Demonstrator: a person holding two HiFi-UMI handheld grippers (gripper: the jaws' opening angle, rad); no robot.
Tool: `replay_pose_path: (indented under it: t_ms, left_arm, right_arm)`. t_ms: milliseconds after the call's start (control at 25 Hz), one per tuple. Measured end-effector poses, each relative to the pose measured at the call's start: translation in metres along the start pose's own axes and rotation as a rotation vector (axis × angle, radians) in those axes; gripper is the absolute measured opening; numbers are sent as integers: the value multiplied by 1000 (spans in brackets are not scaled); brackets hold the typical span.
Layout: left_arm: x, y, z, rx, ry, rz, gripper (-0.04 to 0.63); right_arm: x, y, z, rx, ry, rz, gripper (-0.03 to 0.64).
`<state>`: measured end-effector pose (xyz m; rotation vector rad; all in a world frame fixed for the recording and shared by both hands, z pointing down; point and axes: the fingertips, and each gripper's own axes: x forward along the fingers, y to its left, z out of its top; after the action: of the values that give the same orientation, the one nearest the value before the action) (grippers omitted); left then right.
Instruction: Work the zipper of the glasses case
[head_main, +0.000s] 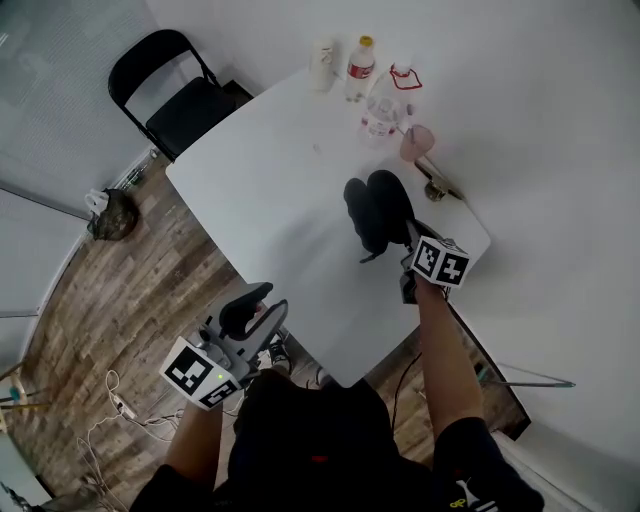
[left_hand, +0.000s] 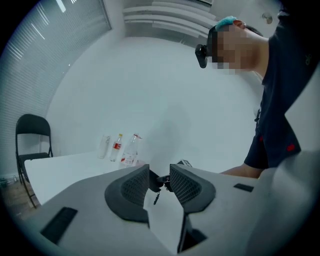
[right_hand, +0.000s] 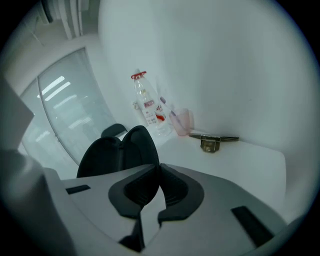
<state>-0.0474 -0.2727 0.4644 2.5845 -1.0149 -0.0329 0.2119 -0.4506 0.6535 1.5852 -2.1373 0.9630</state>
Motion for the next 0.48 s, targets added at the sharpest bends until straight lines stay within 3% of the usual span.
replay_pose_path:
  t_ms: [160,240,400,480]
  left_arm:
    - [1,-15,9,-20,-23,-56,124]
    - [-1,-21,15,-26,-36,-73,163]
    - [-18,-47,42,-52,-91,-146,246]
    - [-9,-52,54,-113,-121,-214,264]
  right_arm:
    - [-57,43,26,107,-122,156,38]
    - [-90,72,42,153,-188,254,38]
    - [-169,140,58,165,-268,395,38]
    - [-186,156,63,159,-281,435,38]
